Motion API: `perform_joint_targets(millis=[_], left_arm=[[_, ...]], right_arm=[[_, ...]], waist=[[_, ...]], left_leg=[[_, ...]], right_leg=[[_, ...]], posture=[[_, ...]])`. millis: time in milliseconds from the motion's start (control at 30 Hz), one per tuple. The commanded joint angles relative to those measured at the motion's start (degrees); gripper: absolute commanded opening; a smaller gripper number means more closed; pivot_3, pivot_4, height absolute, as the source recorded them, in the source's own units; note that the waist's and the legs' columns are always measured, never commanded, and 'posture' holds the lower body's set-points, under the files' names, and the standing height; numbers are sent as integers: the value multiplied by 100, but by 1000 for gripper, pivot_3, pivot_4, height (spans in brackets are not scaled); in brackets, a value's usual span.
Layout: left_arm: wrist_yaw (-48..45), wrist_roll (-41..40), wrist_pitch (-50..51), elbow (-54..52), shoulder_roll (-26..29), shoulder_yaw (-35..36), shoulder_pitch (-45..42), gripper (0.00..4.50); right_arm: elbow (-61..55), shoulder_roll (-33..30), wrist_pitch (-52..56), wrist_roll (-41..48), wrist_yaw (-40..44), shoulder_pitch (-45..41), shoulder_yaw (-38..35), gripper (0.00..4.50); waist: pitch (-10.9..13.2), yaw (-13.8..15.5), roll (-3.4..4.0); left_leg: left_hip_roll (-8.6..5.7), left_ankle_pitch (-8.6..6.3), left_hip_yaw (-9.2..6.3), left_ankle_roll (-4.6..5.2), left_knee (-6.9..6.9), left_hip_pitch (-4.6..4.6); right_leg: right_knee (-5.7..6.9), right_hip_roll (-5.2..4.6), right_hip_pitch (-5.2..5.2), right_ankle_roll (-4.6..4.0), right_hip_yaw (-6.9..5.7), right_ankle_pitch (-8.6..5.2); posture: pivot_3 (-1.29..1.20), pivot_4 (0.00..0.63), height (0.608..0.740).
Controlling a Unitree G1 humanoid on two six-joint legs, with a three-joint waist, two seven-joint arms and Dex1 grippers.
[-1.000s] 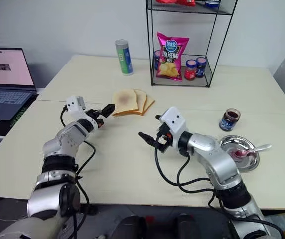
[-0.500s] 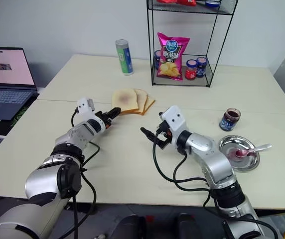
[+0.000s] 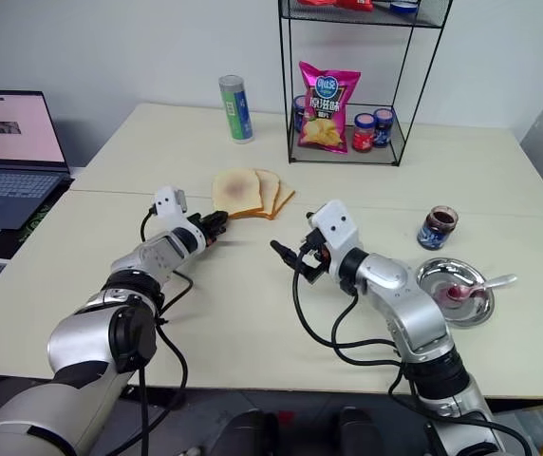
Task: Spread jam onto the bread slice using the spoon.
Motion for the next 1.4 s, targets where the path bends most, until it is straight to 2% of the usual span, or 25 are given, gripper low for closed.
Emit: perform_joint_targets(millis=[33, 267, 333, 433, 567, 667, 767, 933, 1067, 1167, 1400], left_arm=[[-36, -14, -138, -58, -7, 56, -240, 7], [-213, -38, -184, -403, 74, 42, -258, 7], [-396, -176, 126, -837, 88, 56, -210, 7], [-849, -363, 1019, -2400, 86, -245, 215, 7], [-1235, -1088, 2745, -5409, 117, -855, 1291, 7], [-1354, -1385, 3472, -6509, 196, -1198, 1757, 7], [-1801, -1310, 3633, -7304, 421, -1940, 2331, 7], [-2411, -1148, 3605, -7664, 820, -2757, 2949, 7], [-2637, -238, 2675, -7338, 1147, -3636, 3211, 7], [-2356, 189, 2180, -6779, 863, -3837, 3000, 7], [-2110, 471, 1874, -5947, -7, -3888, 2423, 7]], right_arm=[[-254, 3, -47, -28, -60, 12, -127, 4500], [-284, 2, -71, -23, -124, 102, -156, 4500], [-327, -68, -62, -3, -103, 172, -212, 4500], [-492, -296, -10, 64, -8, 396, -388, 4500], [-974, -731, 236, 266, 134, 920, -795, 4500], [-1359, -969, 440, 413, 179, 1277, -1015, 4500], [-1889, -1185, 794, 678, 207, 1693, -1315, 4500], [-2791, -1659, 1310, 1046, 312, 2486, -1820, 4500], [-3317, -1790, 1677, 1464, 333, 3002, -2104, 4500], [-3319, -1717, 1648, 1388, 130, 3124, -1928, 4500], [-3146, -1367, 1540, 1220, -316, 2989, -1581, 4500]], waist=[[0, 0, 0], [0, -1, 0], [0, -5, 0], [0, -2, -1], [0, -9, 0], [1, -8, 2], [-1, -8, 5], [-6, -4, 14], [-5, -6, 13], [-7, 13, 15], [-7, 68, 12]], left_leg=[[0, 0, 0, 0, 0, 0], [-1, 0, 0, 0, 0, 0], [0, 0, 1, 0, 0, 0], [1, 0, -4, -1, 1, -4], [-1, 0, -1, -3, -3, -5], [2, 1, -6, -5, -1, -5], [3, 3, -7, -9, -3, 7], [4, 18, 3, -10, -1, 28], [7, 20, 4, -7, -8, 62], [8, 20, 3, -7, -9, 76], [-2, 25, 1, 4, -2, 62]], right_leg=[[0, 0, 0, 0, 0, 0], [0, 0, 0, 0, 0, 0], [1, 0, -1, 0, 0, 0], [2, 1, -1, 0, 1, 0], [1, -2, 0, 0, 17, 0], [6, -1, -1, -1, 13, 0], [12, 1, 6, -1, 14, 0], [13, 2, 15, -13, 21, 1], [5, 2, 43, -32, 21, -20], [-1, 0, 61, -33, 22, -30], [-14, -8, 62, -22, 21, -25]], posture=[[0, 150, 740], [0, 150, 740], [0, 150, 740], [0, 150, 740], [0, 150, 740], [0, 150, 740], [0, 150, 740], [0, 150, 740], [0, 150, 740], [0, 150, 740], [0, 150, 740]])
